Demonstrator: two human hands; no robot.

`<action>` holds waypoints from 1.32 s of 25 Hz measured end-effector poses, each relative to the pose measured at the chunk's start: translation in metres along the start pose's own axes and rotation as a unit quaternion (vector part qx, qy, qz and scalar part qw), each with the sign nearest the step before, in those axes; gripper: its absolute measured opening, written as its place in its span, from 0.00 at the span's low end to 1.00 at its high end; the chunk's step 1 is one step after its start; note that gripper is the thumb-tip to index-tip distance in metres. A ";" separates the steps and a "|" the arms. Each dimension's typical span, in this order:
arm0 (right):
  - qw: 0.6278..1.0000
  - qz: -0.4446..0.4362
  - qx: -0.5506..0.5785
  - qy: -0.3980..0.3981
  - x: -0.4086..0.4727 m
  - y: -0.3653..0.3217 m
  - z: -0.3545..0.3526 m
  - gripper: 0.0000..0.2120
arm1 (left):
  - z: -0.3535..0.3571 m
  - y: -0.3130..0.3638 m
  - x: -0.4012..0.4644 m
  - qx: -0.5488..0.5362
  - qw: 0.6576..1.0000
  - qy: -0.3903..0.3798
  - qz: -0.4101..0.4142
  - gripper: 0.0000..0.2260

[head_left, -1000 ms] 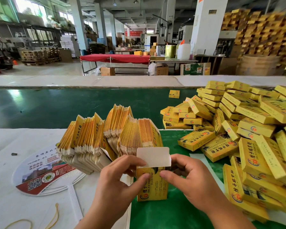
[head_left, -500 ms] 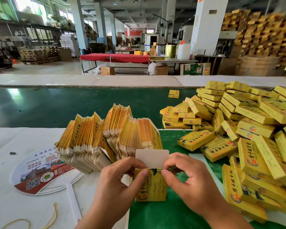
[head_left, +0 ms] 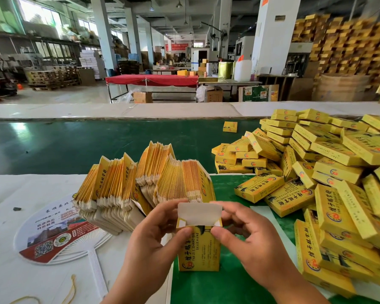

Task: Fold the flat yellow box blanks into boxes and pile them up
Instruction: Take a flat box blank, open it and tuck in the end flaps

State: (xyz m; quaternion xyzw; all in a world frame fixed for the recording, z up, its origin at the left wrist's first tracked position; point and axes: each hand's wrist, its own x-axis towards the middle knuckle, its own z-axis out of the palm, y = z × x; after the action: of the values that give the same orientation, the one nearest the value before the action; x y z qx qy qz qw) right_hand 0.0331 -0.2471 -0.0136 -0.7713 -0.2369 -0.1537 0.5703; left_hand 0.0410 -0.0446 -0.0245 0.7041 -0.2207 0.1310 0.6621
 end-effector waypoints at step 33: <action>0.990 0.013 -0.024 0.139 -0.007 -0.006 0.029 0.10 | 0.028 0.007 -0.014 0.327 0.943 0.053 0.027 0.34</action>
State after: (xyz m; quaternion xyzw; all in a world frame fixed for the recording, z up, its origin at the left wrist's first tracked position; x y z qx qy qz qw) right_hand 0.0228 -0.2196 -0.0215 -0.7589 -0.1418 -0.2571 0.5813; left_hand 0.0227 -0.0703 -0.0275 0.8679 -0.1492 0.2504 0.4023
